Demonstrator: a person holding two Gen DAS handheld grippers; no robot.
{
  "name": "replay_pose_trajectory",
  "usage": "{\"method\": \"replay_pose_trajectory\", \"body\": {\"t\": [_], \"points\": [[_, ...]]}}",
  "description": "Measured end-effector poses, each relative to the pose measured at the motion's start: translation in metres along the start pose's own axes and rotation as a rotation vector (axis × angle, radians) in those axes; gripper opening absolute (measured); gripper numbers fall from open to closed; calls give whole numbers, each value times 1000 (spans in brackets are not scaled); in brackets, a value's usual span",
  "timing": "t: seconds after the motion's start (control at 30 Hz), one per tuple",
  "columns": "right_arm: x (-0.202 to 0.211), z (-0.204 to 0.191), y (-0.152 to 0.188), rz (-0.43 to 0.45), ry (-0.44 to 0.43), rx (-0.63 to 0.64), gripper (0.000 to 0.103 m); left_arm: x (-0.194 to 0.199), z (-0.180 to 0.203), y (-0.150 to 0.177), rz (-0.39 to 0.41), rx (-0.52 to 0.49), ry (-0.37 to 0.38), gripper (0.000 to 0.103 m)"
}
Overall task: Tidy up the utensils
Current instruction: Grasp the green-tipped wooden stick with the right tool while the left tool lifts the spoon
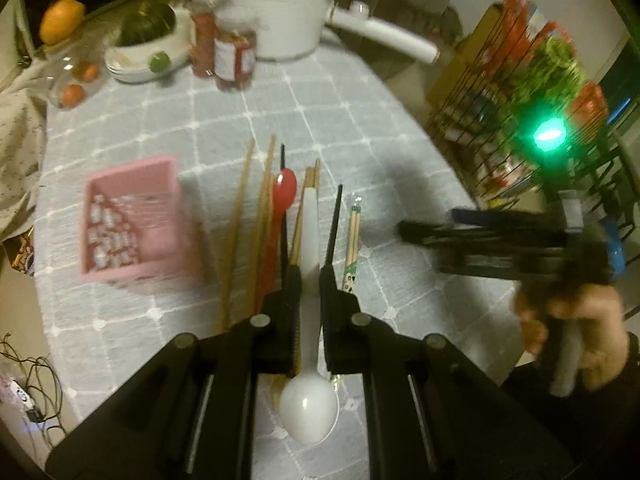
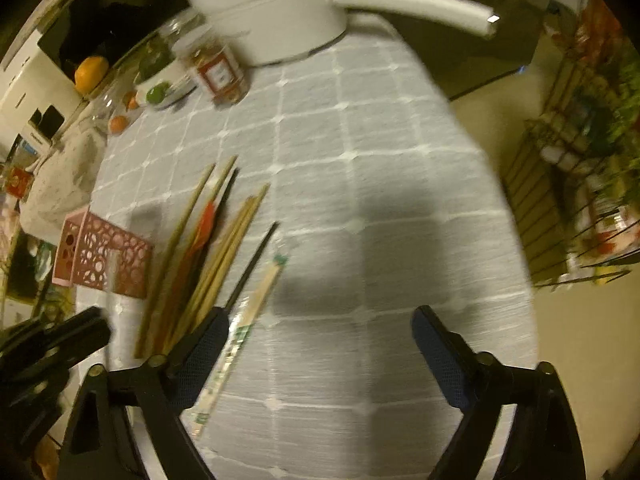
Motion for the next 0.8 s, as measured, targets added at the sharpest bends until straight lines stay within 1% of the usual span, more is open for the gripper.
{"method": "replay_pose_trajectory", "body": {"t": [0.03,0.07,0.1,0.13,0.2,0.3,0.37,0.43,0.47,0.57,0.6,0.63,0.7,0.8], "points": [[-6,-3,1,-13,1,3,82,7,-5,1,31,11,7,11],[-12,-7,3,-29,4,7,80,11,-7,1,52,17,11,11],[-20,-10,4,-47,5,13,74,16,-12,3,80,20,7,11],[-29,-13,6,-63,-1,18,64,17,-10,2,92,21,1,11],[-43,-18,9,-92,-17,11,53,21,-18,2,109,25,-2,11],[-54,-21,8,-102,-28,-10,48,23,-22,3,116,38,17,11],[-58,-25,7,-104,-20,-6,46,26,-25,8,117,48,23,11],[-61,-29,7,-99,16,16,42,30,-27,10,123,60,27,11],[-62,-32,7,-97,52,36,41,32,-29,11,127,65,28,11],[-65,-41,11,-95,132,87,29,38,-32,14,143,77,31,11],[-66,-44,12,-85,148,108,20,40,-33,15,151,83,29,11],[-66,-45,12,-78,145,109,14,41,-33,16,155,86,28,11],[-64,-44,13,-64,136,102,9,44,-35,16,168,95,28,11],[-57,-35,12,-45,96,64,6,47,-38,17,188,106,27,11]]}}
Point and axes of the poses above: each gripper's, at about its wrist camera, not at the fingertips, and x roughly against the way its jaws point, z to its right, y to its underside, the point moved 5 cm from there along -x, roughly the way its jaws point, and after that the axes turned 9 degrees about -y, right-handed, at the moved point
